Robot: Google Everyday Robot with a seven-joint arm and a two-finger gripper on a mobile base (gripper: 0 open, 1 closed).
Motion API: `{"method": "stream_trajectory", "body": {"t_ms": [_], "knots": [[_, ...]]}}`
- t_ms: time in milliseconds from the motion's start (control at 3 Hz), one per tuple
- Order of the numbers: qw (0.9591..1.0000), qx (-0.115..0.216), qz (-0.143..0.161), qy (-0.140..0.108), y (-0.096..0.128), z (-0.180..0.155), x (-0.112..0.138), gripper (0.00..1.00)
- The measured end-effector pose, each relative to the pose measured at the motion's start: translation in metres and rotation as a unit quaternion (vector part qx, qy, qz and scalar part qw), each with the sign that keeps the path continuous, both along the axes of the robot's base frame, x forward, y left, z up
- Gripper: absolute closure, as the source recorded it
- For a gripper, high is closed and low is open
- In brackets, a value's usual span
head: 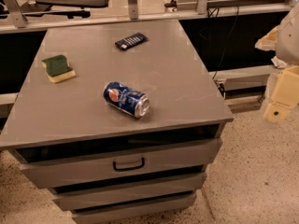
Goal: Pick rxbar blueberry
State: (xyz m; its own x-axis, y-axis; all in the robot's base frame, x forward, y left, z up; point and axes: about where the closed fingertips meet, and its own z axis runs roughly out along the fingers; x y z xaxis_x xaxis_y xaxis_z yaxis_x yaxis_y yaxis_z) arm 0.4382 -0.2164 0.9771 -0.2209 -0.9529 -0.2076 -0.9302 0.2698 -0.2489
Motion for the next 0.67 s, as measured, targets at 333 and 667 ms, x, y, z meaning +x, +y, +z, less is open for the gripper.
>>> {"method": "stream_trajectory", "body": {"t_ms": [333, 667], "knots": [[1.0, 0.002, 0.001, -0.005, 0.001, 0.001, 0.003, 0.0], [0.9995, 0.02, 0.011, -0.023, 0.008, 0.0, 0.034, 0.0]]}}
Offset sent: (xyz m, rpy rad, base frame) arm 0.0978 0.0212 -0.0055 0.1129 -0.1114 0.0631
